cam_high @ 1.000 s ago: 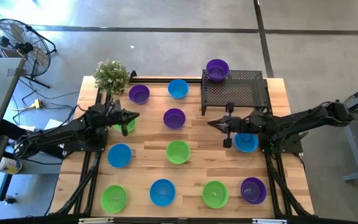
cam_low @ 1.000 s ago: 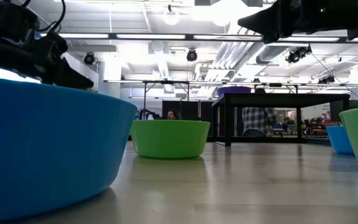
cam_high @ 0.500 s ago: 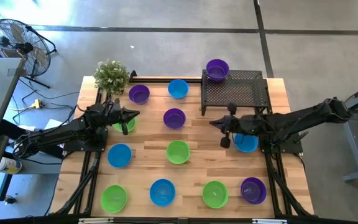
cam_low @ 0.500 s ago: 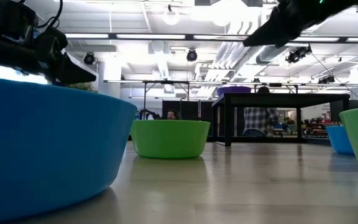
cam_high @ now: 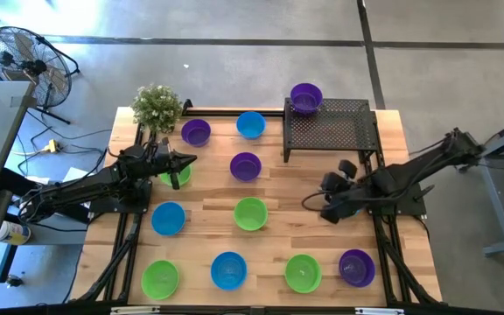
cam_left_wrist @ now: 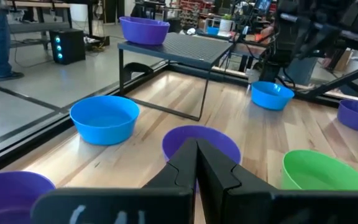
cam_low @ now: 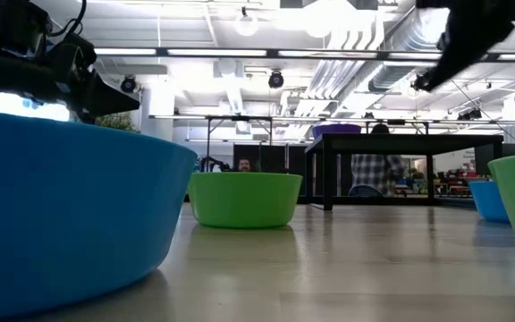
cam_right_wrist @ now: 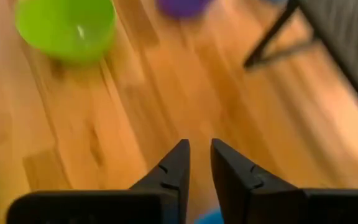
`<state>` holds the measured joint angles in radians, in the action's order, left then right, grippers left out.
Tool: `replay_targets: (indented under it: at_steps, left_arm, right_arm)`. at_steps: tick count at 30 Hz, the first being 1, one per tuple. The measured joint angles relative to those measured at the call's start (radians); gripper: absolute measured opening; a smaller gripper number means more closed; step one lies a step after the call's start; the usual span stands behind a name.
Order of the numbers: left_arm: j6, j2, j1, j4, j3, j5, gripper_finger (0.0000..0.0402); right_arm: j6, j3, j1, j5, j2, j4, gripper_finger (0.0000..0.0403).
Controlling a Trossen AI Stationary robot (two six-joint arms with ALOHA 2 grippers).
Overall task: Pick & Place Mini bowls
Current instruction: Put the blue bowl on the shelf
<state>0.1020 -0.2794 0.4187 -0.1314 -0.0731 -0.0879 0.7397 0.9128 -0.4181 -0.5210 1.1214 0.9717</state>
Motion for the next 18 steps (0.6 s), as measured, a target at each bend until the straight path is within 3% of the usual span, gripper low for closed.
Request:
replay_targets:
  at_steps: [9, 18]
  left_arm:
    - [0.000, 0.000, 0.000, 0.002, 0.000, 0.000, 0.0001]
    - [-0.001, 0.000, 0.000, 0.018, 0.000, 0.000, 0.0001]
  right_arm:
    - [0.252, 0.007, -0.001, 0.230, 0.132, 0.217, 0.0112]
    - [0.334, -0.047, 0.006, 0.275, 0.208, 0.167, 0.0123]
